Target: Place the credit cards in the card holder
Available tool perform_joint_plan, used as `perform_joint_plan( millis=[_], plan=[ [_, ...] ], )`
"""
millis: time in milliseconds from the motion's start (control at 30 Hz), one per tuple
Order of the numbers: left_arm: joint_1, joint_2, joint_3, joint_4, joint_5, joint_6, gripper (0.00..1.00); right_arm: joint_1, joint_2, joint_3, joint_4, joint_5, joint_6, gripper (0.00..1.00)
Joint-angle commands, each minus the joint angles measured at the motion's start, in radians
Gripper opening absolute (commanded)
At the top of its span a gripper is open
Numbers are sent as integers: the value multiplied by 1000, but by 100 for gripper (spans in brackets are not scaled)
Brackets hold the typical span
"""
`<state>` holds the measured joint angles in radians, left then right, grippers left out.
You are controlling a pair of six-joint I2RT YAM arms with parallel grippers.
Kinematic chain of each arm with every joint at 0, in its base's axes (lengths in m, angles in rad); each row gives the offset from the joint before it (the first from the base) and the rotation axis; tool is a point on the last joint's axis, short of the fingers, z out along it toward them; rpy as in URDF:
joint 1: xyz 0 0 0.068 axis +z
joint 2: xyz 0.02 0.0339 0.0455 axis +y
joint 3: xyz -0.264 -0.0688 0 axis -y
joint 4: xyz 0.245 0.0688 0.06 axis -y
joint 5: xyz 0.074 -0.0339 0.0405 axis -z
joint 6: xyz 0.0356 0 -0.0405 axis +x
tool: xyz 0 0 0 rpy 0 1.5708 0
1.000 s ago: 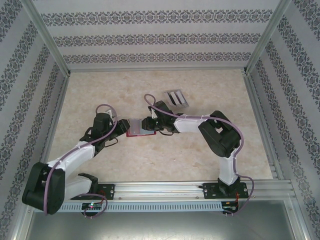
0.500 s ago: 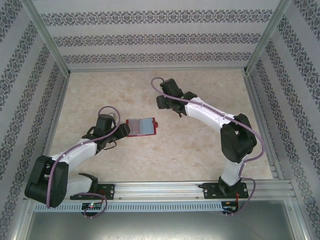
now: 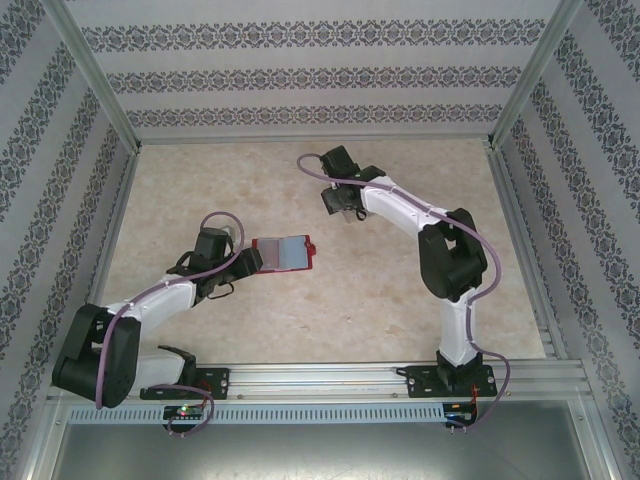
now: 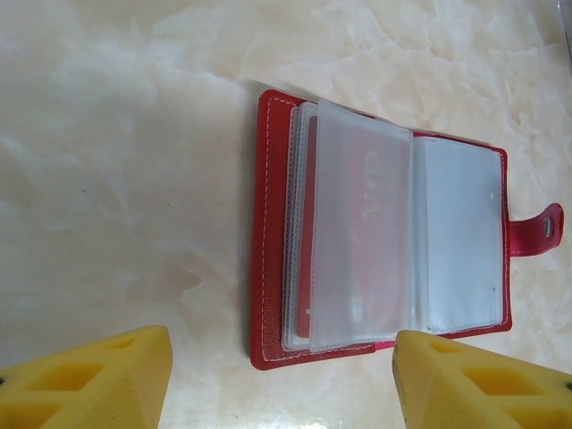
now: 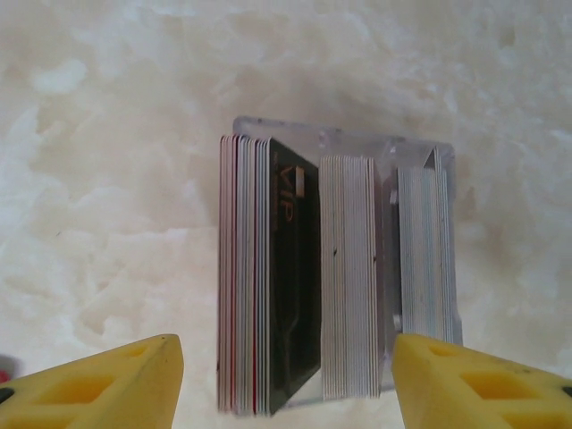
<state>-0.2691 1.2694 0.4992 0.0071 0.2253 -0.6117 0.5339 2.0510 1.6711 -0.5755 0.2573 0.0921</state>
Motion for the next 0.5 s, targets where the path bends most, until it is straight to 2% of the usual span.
perform_joint_plan(
  millis=[0, 200, 467],
  plan=[
    [-12, 11, 27, -11, 8, 24, 67, -10, 52, 55, -51, 85, -44, 64],
    [-15, -8, 23, -14, -1, 20, 67, -14, 67, 93, -73, 163, -55, 63],
    [-16, 12, 25, -17, 3, 19, 67, -13, 49, 112, -81, 236, -69, 50]
  ],
)
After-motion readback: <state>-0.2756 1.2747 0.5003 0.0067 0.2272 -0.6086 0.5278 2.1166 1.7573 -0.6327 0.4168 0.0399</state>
